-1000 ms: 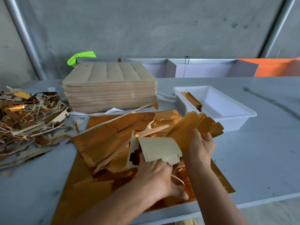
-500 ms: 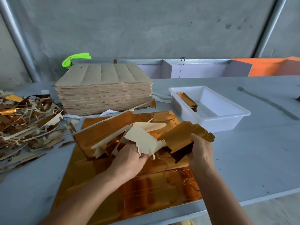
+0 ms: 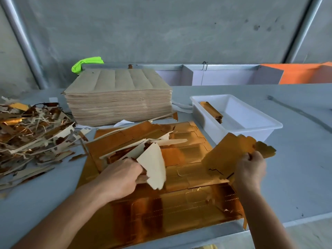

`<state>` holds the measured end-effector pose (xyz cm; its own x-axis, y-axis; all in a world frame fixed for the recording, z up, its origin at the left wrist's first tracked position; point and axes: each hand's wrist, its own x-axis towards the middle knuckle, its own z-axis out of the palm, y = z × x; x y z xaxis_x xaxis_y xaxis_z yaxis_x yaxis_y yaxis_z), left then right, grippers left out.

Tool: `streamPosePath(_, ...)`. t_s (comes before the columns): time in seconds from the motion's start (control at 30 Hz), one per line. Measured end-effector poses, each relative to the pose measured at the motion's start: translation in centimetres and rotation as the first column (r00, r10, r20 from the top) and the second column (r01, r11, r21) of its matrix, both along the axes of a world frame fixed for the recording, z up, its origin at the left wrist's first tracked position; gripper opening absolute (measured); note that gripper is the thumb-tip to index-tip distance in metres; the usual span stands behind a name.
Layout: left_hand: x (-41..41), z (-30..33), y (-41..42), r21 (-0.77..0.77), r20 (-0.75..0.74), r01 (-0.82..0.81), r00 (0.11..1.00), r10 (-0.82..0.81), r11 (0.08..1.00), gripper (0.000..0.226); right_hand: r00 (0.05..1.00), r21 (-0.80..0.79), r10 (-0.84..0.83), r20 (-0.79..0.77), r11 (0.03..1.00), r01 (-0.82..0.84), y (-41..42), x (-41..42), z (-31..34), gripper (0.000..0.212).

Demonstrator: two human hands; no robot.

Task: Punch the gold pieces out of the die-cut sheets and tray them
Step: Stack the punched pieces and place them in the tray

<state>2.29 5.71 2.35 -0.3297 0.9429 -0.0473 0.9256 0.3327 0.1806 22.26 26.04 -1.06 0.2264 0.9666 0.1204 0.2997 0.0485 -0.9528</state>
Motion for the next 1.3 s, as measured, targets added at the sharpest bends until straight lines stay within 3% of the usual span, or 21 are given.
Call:
streamPosePath(0.13, 0.7, 1.0, 1.2, 0.135, 0.273, 0.104, 0.952, -0.138, 0.985, 0.011, 0.976, 0.217, 0.164, 0.141, 0.957, -0.192, -2.6, -1.5, 0.2, 0.022)
streamPosePath(0.3, 1.1, 0.4, 3.3, 0.383, 0.35, 0.07, 0.912, -0.215, 0.921, 0.017, 0.832, 0.287, 0.454, 0.318, 0.791, -0.541, -5.5, -3.8, 0.2, 0.064)
streamPosePath(0.43, 0.7, 0.6, 4.0, 0.424, 0.332, 0.05, 0.921, -0.206, 0.904, 0.015, 0.748, 0.296, 0.486, 0.451, 0.709, -0.64, -5.8, -5.0, -0.1, 0.04)
streamPosePath(0.63, 0.7, 1.1, 4.8, 0.38, 0.611, -0.1, 0.773, -0.168, 0.919, 0.018, 0.719, 0.354, 0.575, 0.39, 0.627, -0.694, -6.5, -5.0, -0.5, 0.032)
streamPosePath(0.73, 0.2, 1.3, 5.0, 0.408, 0.716, -0.256, 0.686, -0.133, 0.876, 0.019, 0.698, 0.36, 0.646, 0.308, 0.6, -0.714, -6.6, -4.8, -0.1, 0.044)
streamPosePath(0.83, 0.4, 1.5, 5.1, 0.421, 0.734, -0.26, 0.661, -0.158, 0.869, 0.02, 0.674, 0.377, 0.648, 0.355, 0.56, -0.737, -6.8, -5.4, 0.3, 0.045)
streamPosePath(0.93, 0.4, 1.3, 5.0, 0.41, 0.735, -0.22, 0.654, -0.178, 0.885, 0.021, 0.785, 0.457, 0.528, 0.324, 0.639, -0.619, -6.5, -5.8, 0.6, 0.015)
streamPosePath(1.0, -0.1, 1.1, 4.6, 0.376, 0.74, -0.219, 0.656, -0.149, 0.9, 0.023, 0.814, 0.333, 0.548, 0.193, 0.744, -0.58, -5.7, -5.5, 0.8, 0.019)
streamPosePath(1.1, -1.3, 0.6, 3.8, 0.311, 0.685, -0.231, 0.727, -0.049, 0.922, 0.027, 0.86, 0.157, 0.51, -0.014, 0.851, -0.502, -4.2, -4.4, 1.0, 0.027)
streamPosePath(1.23, -2.9, 0.1, 3.0, 0.343, 0.655, -0.298, 0.756, 0.001, 0.891, 0.027, 0.94, 0.034, 0.314, -0.132, 0.949, -0.312, -2.2, -2.9, 1.3, 0.027)
streamPosePath(1.3, -3.5, -0.1, 2.7, 0.361, 0.561, -0.29, 0.827, 0.042, 0.886, 0.026, 0.959, -0.014, 0.224, -0.174, 0.973, -0.23, -1.2, -2.0, 1.4, 0.021)
